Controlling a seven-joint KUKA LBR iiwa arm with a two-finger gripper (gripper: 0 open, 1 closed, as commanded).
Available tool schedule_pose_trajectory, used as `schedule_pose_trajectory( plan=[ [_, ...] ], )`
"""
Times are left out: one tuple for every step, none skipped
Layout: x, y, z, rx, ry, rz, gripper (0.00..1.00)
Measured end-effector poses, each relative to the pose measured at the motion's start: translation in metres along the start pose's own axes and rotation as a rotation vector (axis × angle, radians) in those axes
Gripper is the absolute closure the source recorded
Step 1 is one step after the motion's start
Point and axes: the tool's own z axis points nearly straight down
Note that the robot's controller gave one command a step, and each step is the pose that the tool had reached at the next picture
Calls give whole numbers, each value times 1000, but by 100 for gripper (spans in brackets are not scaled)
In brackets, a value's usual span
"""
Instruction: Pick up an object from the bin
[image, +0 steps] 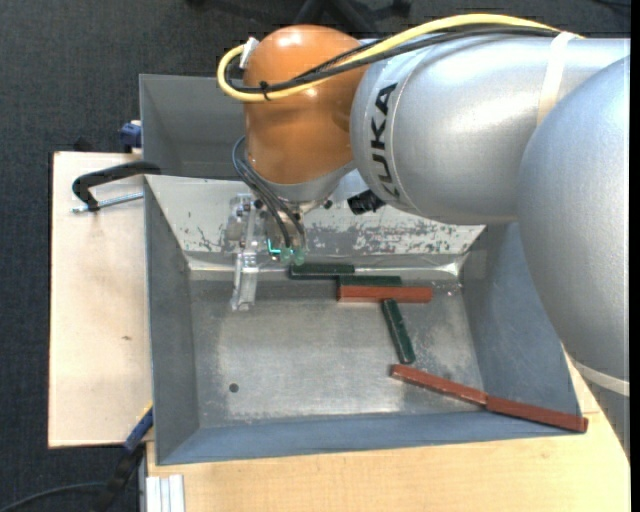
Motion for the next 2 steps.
schedule_pose_trajectory(
  plan=[
    [15,-3,146,3,1,-108,0],
    [18,-15,146,1,-8,-278,0]
  ],
)
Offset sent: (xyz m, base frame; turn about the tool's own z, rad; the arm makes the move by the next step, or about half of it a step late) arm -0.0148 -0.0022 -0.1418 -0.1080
